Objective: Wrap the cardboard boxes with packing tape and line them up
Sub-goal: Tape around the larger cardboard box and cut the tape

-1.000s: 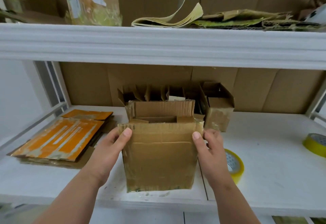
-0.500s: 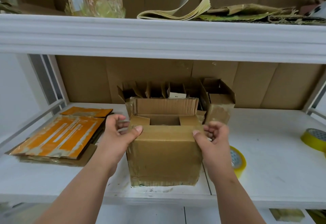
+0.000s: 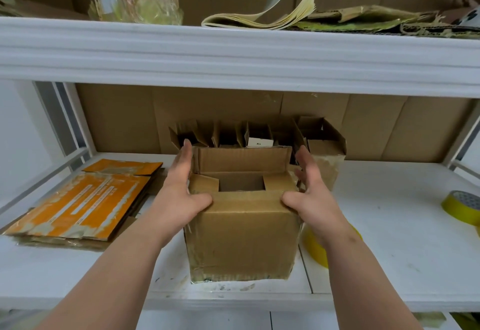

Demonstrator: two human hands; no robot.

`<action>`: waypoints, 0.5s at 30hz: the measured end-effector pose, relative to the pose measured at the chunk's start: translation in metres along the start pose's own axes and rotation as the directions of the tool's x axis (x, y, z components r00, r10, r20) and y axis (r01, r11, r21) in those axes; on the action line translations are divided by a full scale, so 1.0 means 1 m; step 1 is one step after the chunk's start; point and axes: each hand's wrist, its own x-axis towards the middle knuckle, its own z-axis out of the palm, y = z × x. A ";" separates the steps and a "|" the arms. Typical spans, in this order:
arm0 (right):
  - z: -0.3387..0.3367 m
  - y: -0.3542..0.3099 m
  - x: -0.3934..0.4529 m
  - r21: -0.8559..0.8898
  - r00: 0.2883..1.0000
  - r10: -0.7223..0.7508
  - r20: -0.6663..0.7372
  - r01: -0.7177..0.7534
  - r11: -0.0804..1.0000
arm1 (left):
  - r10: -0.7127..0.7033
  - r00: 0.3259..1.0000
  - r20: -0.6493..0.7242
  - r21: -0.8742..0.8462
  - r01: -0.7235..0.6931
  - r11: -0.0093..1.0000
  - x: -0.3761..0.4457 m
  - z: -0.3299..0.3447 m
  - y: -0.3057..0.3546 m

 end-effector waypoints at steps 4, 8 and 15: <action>-0.002 0.002 0.002 0.025 0.999 -0.004 0.052 0.003 1.000 | 0.019 1.000 -0.001 0.048 -0.019 0.999 0.003 0.001 -0.002; -0.002 0.002 -0.001 0.018 0.999 -0.012 0.035 0.011 1.000 | 0.087 0.995 -0.056 0.031 -0.086 0.996 0.001 0.000 -0.009; 0.003 0.006 -0.004 -0.144 0.996 -0.089 -0.030 0.084 0.986 | 0.189 0.978 -0.088 0.258 -0.161 0.953 0.000 0.000 -0.028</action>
